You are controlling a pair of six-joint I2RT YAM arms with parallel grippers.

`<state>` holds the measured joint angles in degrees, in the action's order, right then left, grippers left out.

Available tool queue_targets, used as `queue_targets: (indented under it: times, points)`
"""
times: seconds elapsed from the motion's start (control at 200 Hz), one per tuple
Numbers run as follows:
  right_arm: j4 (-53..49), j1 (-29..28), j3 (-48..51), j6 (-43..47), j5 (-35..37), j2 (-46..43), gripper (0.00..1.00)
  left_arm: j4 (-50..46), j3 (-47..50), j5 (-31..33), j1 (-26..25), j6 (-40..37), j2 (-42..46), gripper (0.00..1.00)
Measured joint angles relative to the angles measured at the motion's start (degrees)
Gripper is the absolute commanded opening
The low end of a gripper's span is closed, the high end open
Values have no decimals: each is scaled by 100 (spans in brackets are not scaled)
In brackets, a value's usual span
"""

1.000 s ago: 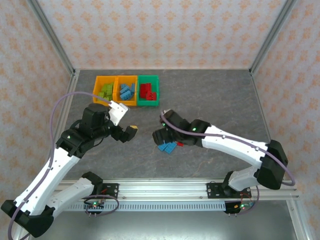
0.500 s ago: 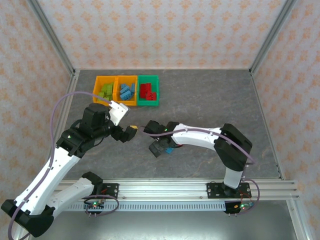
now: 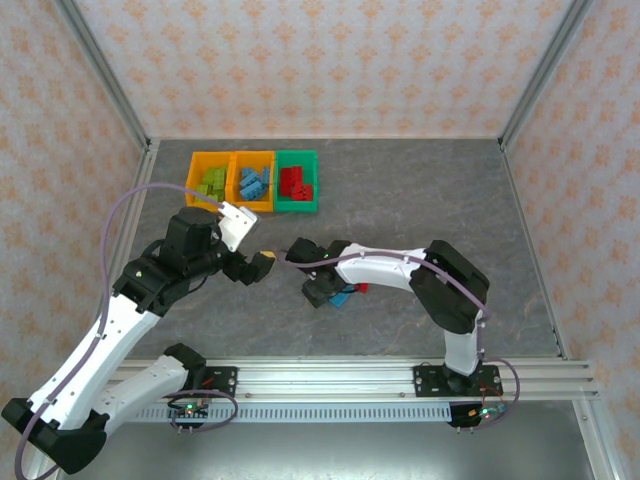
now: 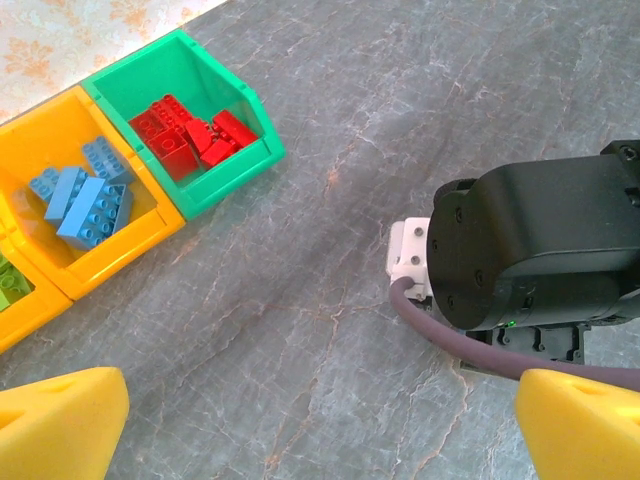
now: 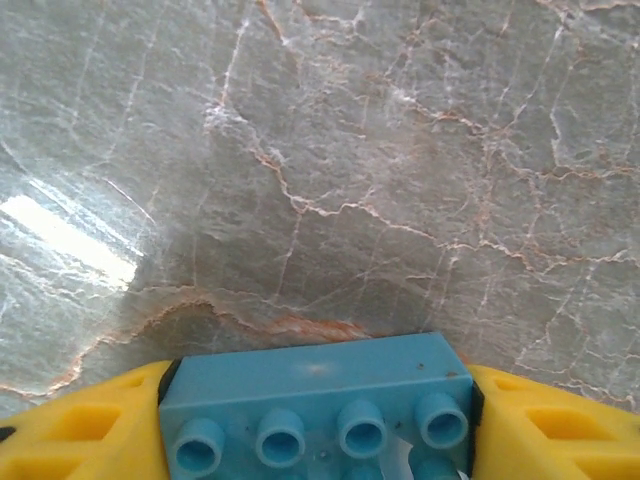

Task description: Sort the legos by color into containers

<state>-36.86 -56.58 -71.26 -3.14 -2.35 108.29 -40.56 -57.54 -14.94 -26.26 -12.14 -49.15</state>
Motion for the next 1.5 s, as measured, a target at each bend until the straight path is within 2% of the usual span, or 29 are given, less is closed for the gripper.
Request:
queue_targets:
  times: [0.14,0.24,0.43,0.551,0.681,0.886,1.081,1.181,1.251,1.426,1.496]
  points:
    - [210,31,109,-83,2,-162,50,0,0,39,0,0,2,100]
    - [411,153,313,-181,-20,-610,48,0,4,7,0,-39,33,100]
    - [1222,662,361,-439,-184,-1602,48,2,63,-485,0,-179,306,100]
    - [1670,892,-33,-577,-439,-1547,48,4,66,-610,0,-214,380,100]
    - [2253,931,-903,-680,-581,-925,46,15,76,-433,0,-157,380,100]
    - [2918,968,-2625,-503,-339,717,46,61,103,570,0,37,490,100]
    - [2562,1141,-5495,-13,-186,2955,47,103,103,1043,0,125,564,100]
    - [2175,1202,-7156,264,-66,4028,51,103,103,1123,0,164,535,100]
    - [2041,1228,-7864,428,-7,4503,55,103,103,1145,0,170,511,100]
    - [2031,1263,-8109,758,-70,4712,81,105,103,1161,0,179,448,100]
    - [2015,1263,-8205,820,-118,4715,85,107,103,1158,0,179,426,100]
